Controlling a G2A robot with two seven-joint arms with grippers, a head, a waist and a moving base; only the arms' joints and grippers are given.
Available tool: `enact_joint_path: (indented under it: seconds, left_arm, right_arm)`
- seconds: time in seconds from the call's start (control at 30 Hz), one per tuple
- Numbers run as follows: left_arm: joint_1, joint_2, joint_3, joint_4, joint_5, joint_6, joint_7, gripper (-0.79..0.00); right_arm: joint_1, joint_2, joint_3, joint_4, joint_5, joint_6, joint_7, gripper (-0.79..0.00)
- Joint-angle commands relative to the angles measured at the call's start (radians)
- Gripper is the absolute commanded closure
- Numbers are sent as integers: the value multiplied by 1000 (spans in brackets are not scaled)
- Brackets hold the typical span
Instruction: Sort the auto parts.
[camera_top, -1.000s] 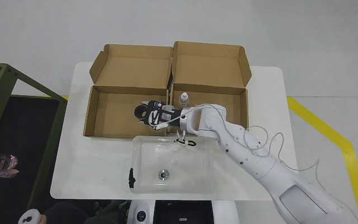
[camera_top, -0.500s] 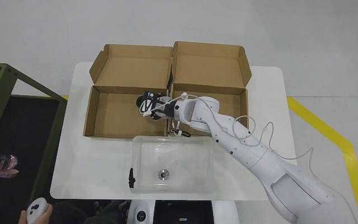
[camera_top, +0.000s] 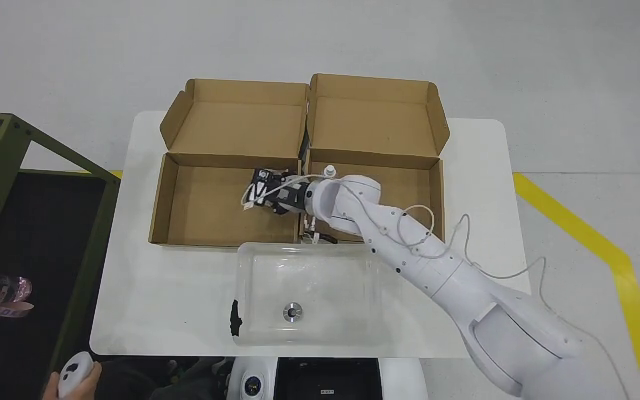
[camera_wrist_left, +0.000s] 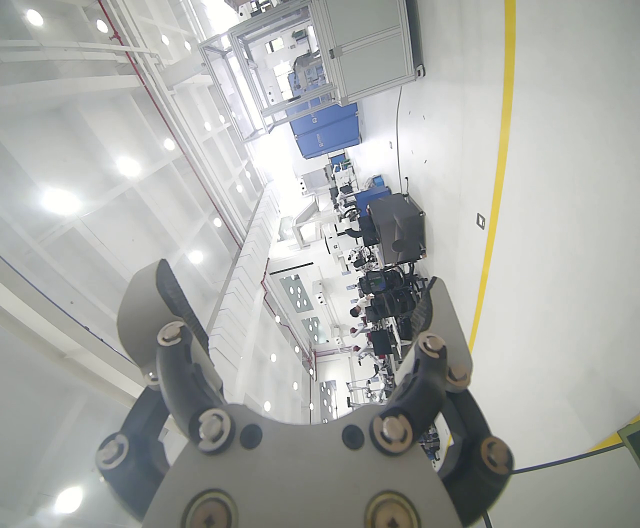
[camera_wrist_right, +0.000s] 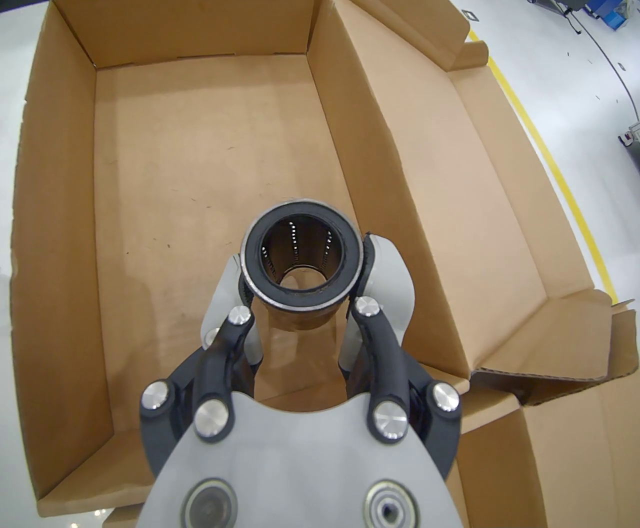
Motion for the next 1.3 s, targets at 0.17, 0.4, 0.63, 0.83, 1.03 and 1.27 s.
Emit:
enact_joint_path:
  seconds: [0.17,0.4,0.63,0.83,1.03,1.27]
  left_arm:
    - [0,0,0,0,0,0,0,-785]
    - [0,0,0,0,0,0,0,-785]
    - [0,0,0,0,0,0,0,-785]
    - [0,0,0,0,0,0,0,-785]
    - [0,0,0,0,0,0,0,-785]
    - [0,0,0,0,0,0,0,-785]
  right_arm:
    - [-1,-11,7,4,-35,7,21,-289]
    - [-5,-17,22,0,-66,1,41,-366]
    - [-10,-16,51,-35,-89,-8,52,-548]
    - [-28,-4,90,-128,-117,-30,46,-557]
    - [-83,18,142,-250,-116,-92,47,-563]
    - [-199,52,200,-398,-124,-150,65,-557]
